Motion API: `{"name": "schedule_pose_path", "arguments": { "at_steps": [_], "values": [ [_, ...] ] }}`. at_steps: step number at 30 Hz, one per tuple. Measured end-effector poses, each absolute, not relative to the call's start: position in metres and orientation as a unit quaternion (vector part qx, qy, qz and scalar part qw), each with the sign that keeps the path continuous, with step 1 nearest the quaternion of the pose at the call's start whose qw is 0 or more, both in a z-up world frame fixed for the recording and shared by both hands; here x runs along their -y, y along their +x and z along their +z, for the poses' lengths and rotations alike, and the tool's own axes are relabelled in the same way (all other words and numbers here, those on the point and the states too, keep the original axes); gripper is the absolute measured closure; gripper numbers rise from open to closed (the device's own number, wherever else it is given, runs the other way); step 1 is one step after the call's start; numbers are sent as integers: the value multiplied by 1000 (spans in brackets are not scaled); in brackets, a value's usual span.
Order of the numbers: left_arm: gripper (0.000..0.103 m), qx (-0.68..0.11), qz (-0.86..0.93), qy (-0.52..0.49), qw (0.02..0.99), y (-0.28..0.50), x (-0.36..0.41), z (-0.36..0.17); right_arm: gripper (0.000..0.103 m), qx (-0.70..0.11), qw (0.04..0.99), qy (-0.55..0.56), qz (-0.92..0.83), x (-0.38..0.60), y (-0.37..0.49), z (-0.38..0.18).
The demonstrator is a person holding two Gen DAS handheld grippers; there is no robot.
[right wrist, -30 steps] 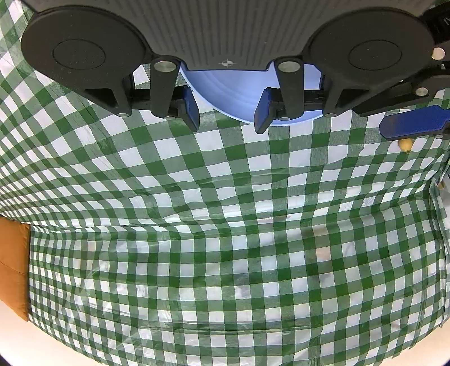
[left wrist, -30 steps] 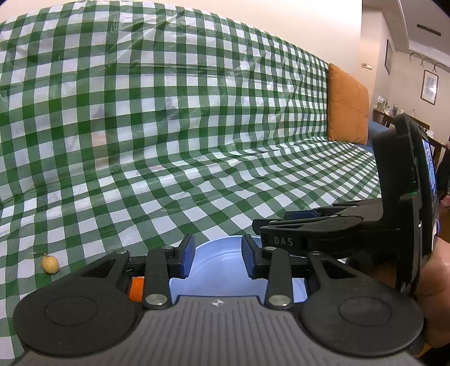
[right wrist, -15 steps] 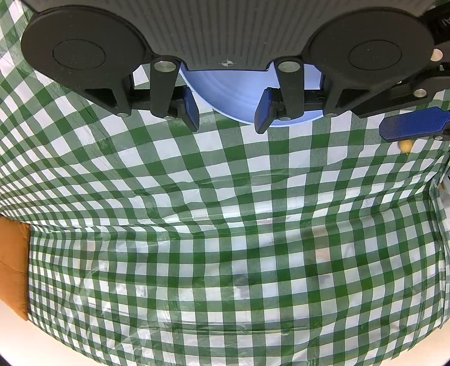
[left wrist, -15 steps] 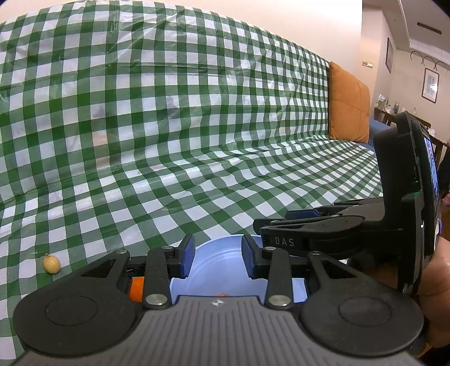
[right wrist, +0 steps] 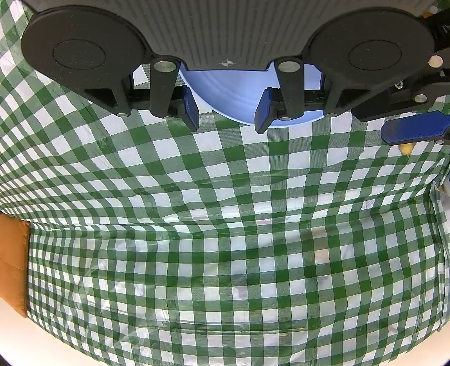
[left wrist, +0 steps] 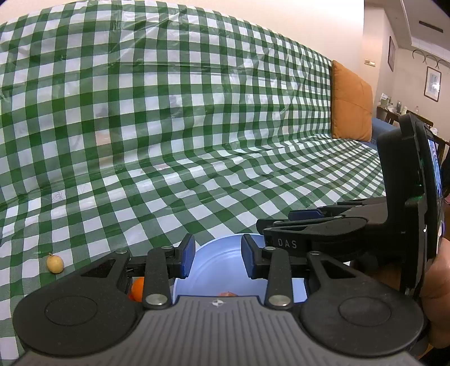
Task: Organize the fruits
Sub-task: 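Open both tools over the plate, dropping the mandarin and yellow fruit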
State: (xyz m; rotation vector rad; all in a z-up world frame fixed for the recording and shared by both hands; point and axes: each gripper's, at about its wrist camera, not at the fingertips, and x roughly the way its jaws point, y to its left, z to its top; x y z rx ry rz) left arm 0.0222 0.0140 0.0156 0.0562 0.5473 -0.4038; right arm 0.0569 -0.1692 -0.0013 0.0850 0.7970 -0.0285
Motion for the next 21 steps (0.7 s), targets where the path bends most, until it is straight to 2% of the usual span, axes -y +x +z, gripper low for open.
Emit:
{"name": "schedule_pose_path", "arguments": {
  "at_steps": [21],
  "values": [
    [63, -268, -196, 28, 943, 22, -12, 15, 58, -388, 921, 39, -12, 167, 57, 0]
  ]
}}
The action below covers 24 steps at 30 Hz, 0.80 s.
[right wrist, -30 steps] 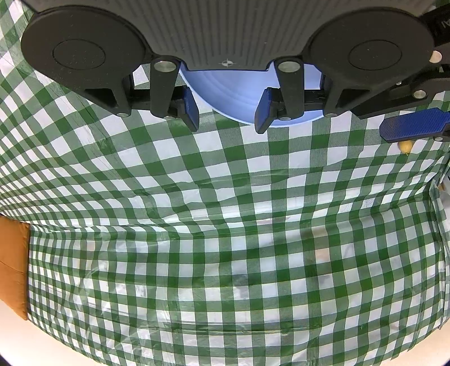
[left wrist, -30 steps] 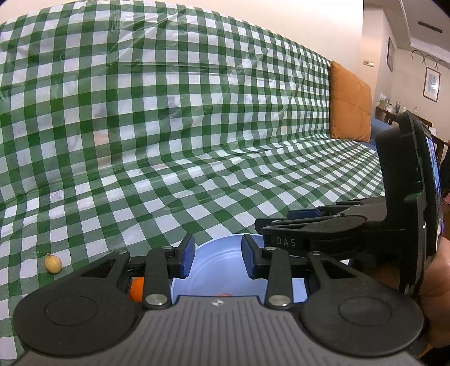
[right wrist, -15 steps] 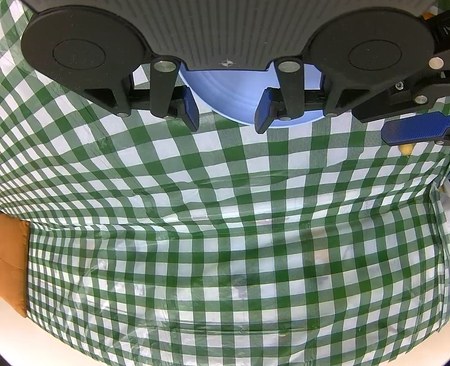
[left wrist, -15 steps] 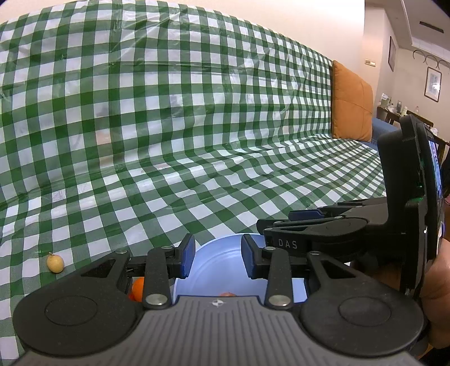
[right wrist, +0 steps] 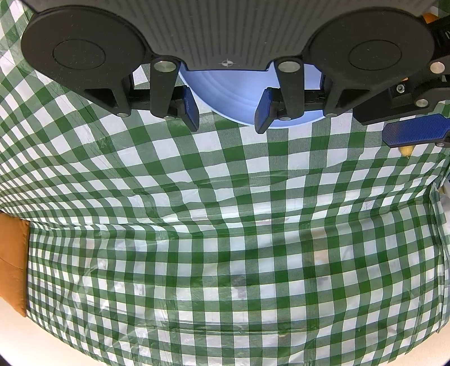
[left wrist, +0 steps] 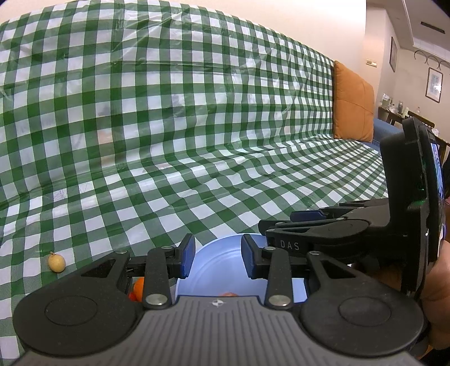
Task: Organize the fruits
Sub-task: 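Open both tools over the plate, dropping the mandarin and yellow fruit, then grasp a second wrapped mandarin with the left tool while the right tool approaches a yellow fruit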
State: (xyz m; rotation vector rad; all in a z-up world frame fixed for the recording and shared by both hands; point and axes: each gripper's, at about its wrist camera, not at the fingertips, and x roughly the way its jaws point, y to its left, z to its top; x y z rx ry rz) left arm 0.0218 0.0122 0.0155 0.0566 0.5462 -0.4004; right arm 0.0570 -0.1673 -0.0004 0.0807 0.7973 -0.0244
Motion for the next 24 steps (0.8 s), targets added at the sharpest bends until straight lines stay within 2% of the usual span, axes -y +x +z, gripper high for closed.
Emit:
{"name": "schedule_pose_path", "arguments": {
  "at_steps": [10, 12, 15, 24],
  "values": [
    [63, -274, -183, 30, 944, 26, -20, 14, 58, -387, 921, 38, -8, 167, 57, 1],
    [64, -276, -176, 25, 944, 28, -26, 14, 60, -385, 922, 37, -3, 166, 56, 1],
    [64, -285, -161, 15, 945, 32, -33, 15, 69, -380, 924, 36, 7, 165, 54, 3],
    [64, -327, -85, -60, 939, 58, -93, 18, 69, -362, 929, 41, 59, 152, 48, 7]
  ]
}}
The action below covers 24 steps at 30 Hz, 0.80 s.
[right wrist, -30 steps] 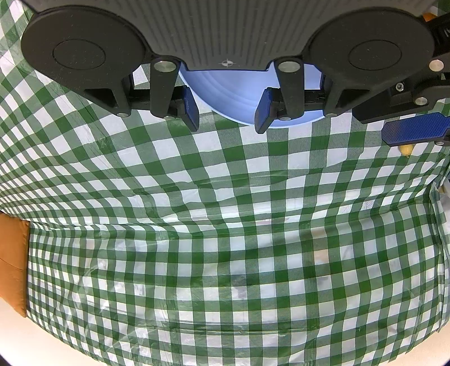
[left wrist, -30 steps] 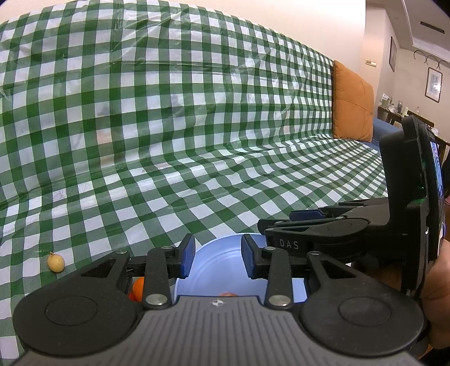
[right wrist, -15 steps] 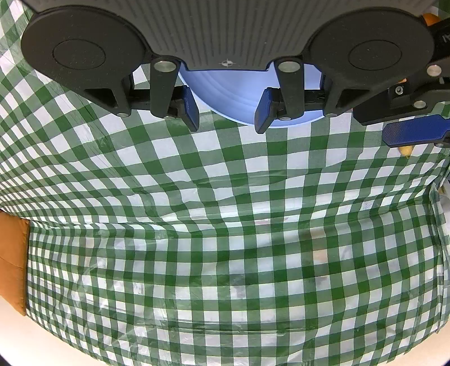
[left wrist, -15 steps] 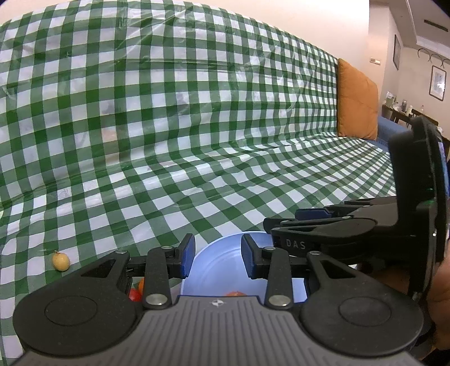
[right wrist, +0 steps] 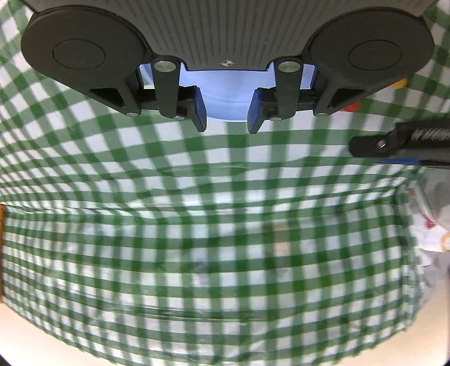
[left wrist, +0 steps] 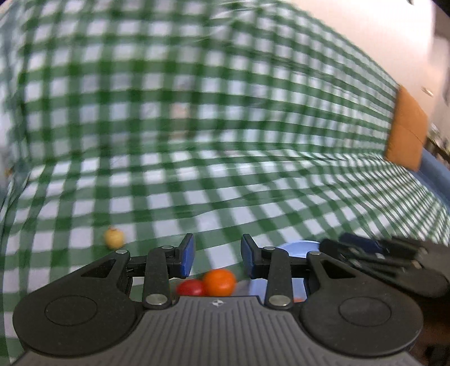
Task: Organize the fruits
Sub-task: 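Grasp a second wrapped mandarin with the left tool while the right tool approaches a yellow fruit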
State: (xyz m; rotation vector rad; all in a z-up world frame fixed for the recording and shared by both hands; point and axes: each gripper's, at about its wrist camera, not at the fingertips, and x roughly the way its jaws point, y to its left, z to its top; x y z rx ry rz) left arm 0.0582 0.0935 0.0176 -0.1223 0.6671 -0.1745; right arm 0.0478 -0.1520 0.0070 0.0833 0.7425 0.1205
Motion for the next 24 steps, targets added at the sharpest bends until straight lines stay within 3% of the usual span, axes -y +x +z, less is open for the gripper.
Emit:
{"name": "schedule_pose_path", "arguments": {
  "at_steps": [11, 24],
  "values": [
    [64, -467, -16, -184, 865, 84, -178, -17, 69, -348, 910, 22, 224, 113, 29, 15],
    [64, -495, -121, -123, 852, 73, -154, -22, 69, -418, 849, -17, 323, 56, 11, -1]
  ]
}}
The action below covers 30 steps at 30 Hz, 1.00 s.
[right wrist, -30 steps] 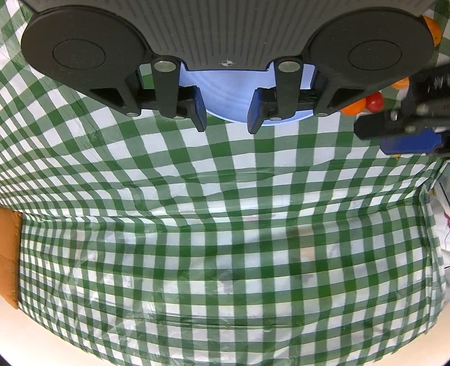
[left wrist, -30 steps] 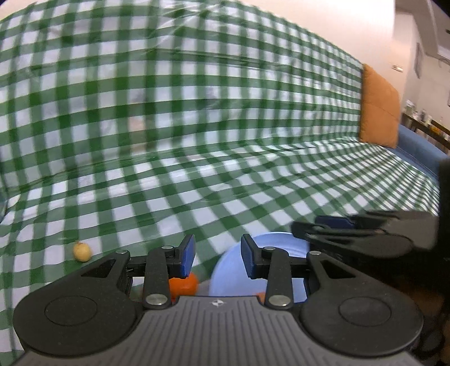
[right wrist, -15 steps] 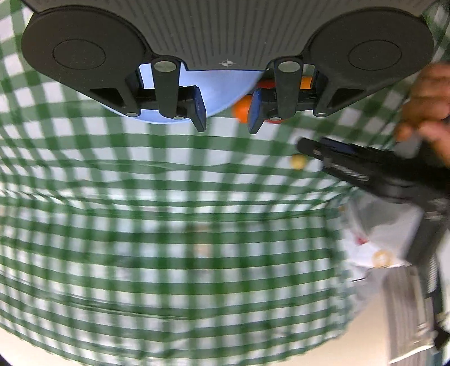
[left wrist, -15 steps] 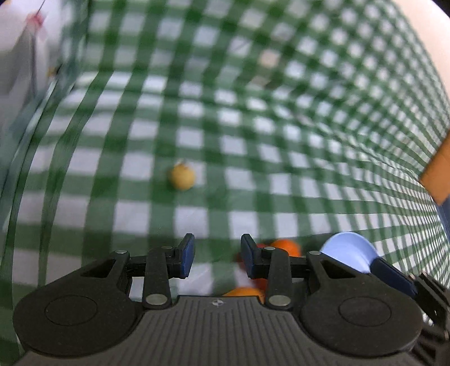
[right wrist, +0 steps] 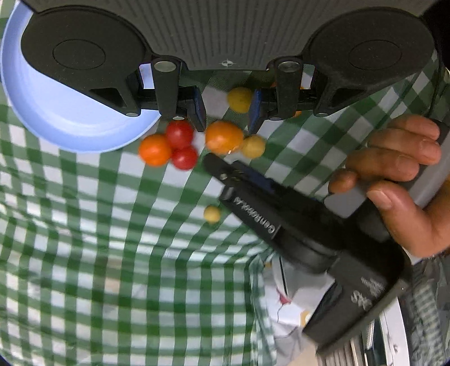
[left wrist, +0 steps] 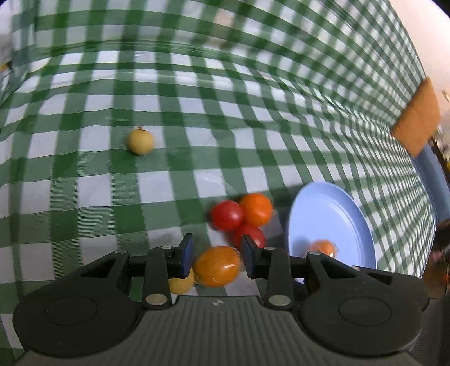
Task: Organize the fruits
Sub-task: 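Grasp a second wrapped mandarin with the left tool while the right tool approaches a yellow fruit, then close the right tool on another small yellow fruit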
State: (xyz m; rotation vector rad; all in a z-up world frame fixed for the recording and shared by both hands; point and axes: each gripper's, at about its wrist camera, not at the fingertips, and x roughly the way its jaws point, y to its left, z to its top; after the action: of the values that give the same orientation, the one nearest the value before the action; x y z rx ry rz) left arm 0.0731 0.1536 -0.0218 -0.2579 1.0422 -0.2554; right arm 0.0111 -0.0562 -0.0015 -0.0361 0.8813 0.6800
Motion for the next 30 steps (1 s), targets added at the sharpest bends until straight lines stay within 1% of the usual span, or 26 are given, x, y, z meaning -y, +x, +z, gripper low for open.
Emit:
{"name": "schedule_pose_path", "arguments": {
  "at_steps": [6, 13, 14, 15, 16, 17, 19, 24, 30],
  "values": [
    [61, -503, -127, -68, 852, 72, -136, -29, 69, -445, 834, -33, 324, 44, 6, -12],
    [61, -503, -137, -35, 852, 67, -128, -32, 69, -463, 823, -53, 324, 31, 3, -23],
    [62, -504, -138, -32, 852, 68, -127, -33, 69, -464, 823, -55, 323, 29, 3, -24],
    [63, -504, -139, -28, 852, 68, -126, -33, 70, -463, 823, -57, 324, 29, 1, -24],
    [63, -502, -139, -25, 853, 70, -124, -33, 75, -462, 823, -59, 325, 28, 1, -23],
    [63, -501, -139, -23, 854, 72, -121, -32, 75, -461, 824, -59, 326, 27, 1, -22],
    [63, -491, -134, -29, 860, 77, -118, -30, 75, -457, 827, -54, 323, 29, 3, -21],
    [63, -457, -107, -87, 879, 83, -134, -20, 75, -445, 841, -39, 305, 33, 10, -14],
    [63, -461, -36, -101, 881, 88, -148, -25, 75, -456, 840, -45, 289, 38, 12, -17]
  ]
}}
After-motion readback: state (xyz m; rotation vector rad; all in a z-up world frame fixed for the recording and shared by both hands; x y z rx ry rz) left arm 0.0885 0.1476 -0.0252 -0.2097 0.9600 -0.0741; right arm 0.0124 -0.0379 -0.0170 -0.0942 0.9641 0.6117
